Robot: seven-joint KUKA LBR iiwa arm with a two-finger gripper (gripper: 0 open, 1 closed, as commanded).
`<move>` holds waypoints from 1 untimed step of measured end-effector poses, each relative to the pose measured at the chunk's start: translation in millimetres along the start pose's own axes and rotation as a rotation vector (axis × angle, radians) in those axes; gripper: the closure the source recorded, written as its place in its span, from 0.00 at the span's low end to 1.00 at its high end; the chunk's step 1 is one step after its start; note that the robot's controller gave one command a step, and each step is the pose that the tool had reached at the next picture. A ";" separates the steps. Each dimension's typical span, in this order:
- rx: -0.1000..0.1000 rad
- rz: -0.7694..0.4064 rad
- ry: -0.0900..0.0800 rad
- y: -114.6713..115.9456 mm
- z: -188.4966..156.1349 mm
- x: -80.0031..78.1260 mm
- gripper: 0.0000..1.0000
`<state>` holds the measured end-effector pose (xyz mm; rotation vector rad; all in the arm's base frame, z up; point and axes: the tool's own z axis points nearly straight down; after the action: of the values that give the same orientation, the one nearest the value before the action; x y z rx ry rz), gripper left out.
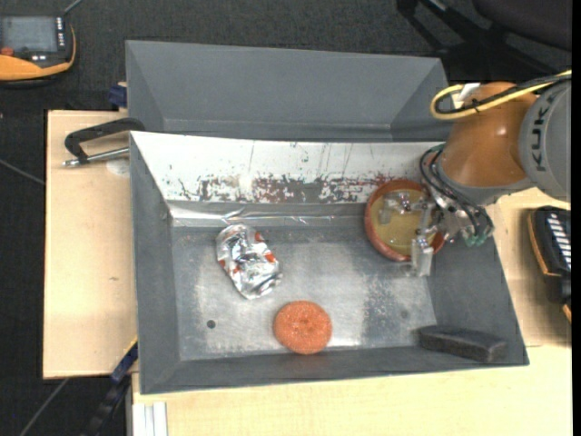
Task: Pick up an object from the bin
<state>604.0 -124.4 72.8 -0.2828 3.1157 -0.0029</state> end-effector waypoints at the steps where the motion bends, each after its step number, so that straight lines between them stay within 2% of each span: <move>1: 0.001 0.000 -0.004 3.9 -1.0 0.7 0.00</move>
Offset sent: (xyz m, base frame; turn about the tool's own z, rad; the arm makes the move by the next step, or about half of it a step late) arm -0.0039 0.0043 -0.0028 -0.0019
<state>602.6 -120.7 73.8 -0.2831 3.1112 -0.0041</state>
